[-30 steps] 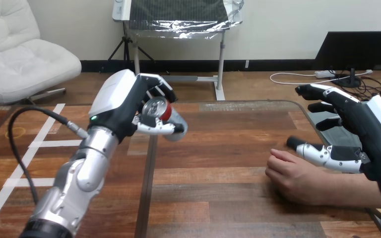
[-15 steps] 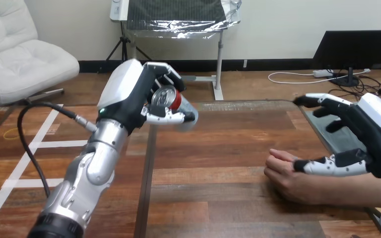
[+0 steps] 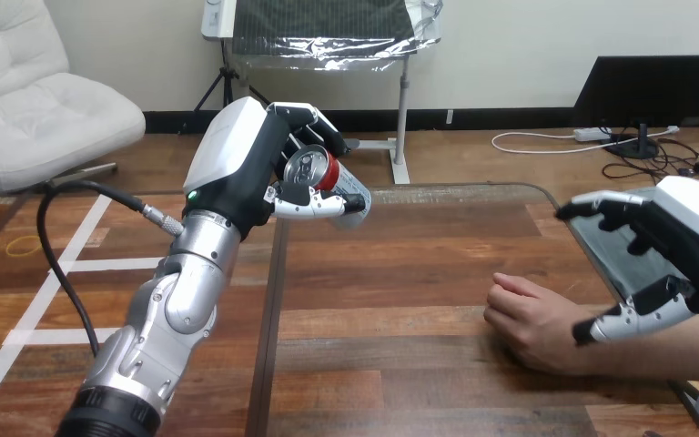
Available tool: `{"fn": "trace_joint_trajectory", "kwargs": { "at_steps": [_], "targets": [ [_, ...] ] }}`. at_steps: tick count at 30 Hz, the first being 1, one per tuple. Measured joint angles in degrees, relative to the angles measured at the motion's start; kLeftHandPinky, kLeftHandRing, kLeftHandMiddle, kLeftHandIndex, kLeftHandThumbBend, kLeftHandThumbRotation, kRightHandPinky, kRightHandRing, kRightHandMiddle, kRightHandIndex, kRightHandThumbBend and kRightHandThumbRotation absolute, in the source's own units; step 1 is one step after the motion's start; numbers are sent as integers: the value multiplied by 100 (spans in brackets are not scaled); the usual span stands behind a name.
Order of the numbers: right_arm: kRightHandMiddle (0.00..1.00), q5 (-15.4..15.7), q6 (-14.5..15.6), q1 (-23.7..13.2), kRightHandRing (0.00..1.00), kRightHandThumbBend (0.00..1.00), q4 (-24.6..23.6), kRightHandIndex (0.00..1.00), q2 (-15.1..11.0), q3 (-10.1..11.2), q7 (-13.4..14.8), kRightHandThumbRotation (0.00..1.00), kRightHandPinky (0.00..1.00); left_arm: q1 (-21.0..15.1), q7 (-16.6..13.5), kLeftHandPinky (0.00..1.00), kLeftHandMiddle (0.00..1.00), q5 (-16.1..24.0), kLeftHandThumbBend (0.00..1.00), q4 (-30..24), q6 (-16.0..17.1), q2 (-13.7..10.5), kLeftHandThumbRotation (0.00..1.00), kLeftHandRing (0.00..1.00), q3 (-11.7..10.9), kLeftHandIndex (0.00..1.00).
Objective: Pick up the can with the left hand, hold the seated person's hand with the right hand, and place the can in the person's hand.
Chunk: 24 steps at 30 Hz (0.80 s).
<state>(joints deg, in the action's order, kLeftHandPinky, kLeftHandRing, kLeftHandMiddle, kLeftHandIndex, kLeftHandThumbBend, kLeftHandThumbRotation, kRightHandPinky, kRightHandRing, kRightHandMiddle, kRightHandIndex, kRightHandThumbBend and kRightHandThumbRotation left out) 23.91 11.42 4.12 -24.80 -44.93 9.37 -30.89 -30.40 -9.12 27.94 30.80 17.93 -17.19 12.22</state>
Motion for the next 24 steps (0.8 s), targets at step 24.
{"fn": "trace_joint_trajectory", "kwargs": {
  "at_steps": [24],
  "targets": [
    [92, 469, 74, -719, 91, 84, 1158, 87, -709, -633, -926, 0, 84, -2, 4, 36, 47, -34, 60, -2, -4, 50, 0, 40, 0, 49]
  ]
}}
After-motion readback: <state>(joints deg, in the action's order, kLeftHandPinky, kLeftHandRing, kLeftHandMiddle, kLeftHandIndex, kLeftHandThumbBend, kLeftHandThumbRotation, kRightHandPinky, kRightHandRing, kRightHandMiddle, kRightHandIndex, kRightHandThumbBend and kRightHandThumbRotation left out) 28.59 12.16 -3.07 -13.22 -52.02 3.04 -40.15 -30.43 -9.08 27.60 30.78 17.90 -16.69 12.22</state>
